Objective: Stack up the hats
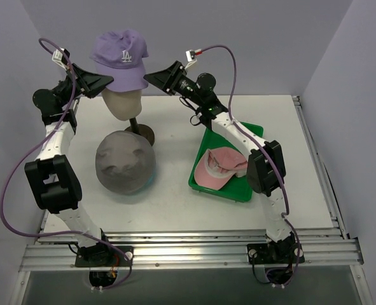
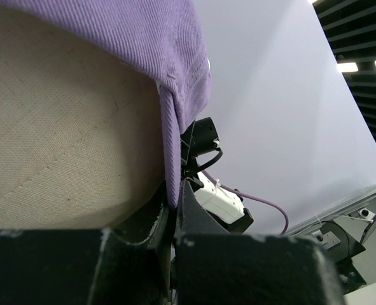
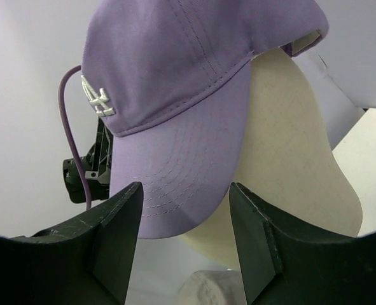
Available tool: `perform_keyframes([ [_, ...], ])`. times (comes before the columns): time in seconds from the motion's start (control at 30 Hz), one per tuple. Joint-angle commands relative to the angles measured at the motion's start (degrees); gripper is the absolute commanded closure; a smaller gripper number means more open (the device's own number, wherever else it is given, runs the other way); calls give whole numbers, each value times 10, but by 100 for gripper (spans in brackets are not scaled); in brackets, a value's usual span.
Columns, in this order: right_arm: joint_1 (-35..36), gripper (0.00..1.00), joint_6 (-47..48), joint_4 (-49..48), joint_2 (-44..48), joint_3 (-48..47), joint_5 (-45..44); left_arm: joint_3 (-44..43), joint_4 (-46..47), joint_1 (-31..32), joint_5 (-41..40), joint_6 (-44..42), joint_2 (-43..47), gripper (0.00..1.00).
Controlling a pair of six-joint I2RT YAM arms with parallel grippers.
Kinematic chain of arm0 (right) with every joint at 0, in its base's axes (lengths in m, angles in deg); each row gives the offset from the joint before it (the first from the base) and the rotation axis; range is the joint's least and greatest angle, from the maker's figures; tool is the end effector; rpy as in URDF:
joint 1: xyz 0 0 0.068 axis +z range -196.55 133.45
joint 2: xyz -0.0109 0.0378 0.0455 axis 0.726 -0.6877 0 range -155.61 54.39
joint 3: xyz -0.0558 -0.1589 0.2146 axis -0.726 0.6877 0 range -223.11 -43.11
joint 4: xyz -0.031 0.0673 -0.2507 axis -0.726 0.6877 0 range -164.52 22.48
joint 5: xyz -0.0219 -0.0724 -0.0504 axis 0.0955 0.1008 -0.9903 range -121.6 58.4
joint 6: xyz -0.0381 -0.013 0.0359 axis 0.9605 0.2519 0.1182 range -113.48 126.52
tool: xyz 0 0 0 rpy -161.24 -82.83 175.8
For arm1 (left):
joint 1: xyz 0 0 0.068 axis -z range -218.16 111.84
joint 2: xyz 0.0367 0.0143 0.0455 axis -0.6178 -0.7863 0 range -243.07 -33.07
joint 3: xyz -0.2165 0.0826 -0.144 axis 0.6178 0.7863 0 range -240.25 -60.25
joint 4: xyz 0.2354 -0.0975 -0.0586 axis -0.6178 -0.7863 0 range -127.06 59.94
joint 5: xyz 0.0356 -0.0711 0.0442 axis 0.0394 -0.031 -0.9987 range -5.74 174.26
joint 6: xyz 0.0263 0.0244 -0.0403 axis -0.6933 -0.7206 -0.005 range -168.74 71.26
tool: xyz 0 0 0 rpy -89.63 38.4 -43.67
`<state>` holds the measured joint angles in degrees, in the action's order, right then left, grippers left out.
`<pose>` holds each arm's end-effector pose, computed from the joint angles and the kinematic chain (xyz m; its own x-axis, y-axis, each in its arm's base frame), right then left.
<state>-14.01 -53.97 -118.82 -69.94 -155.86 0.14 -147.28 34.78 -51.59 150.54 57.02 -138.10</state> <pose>0.4185 0.2894 0.3975 -0.4984 0.5598 -0.6620 -0.8057 -0.0172 0.5921 0.3972 0.0613 0.4142 -0.6891 -0.5625 -0.4569 0.5427 0.0172 -0.8397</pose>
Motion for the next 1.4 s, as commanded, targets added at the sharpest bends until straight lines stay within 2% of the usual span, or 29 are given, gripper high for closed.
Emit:
perform_keyframes([
  [0.0,-7,48,-12,-39,0,-8,4,10,-37,0,17,-34,7,98],
  [0.47,-4,47,-78,-103,-27,-24,12,15,-48,1,18,-44,4,98],
  [0.73,-4,50,-96,-155,-32,-27,14,19,-64,0,23,-62,6,98],
  [0.83,-4,55,-103,-167,-33,-34,18,20,-64,0,24,-63,4,98],
  [0.93,-3,71,-103,-158,-36,-41,20,19,-63,0,23,-63,4,98],
  [1.13,-1,86,-103,-161,-43,-45,24,15,-69,-1,24,-64,4,98],
  [1.23,1,98,-102,-164,-48,-54,28,14,-75,-1,22,-67,4,98],
  [1.37,1,100,-94,-167,-44,-59,32,10,-86,-1,23,-78,7,94],
])
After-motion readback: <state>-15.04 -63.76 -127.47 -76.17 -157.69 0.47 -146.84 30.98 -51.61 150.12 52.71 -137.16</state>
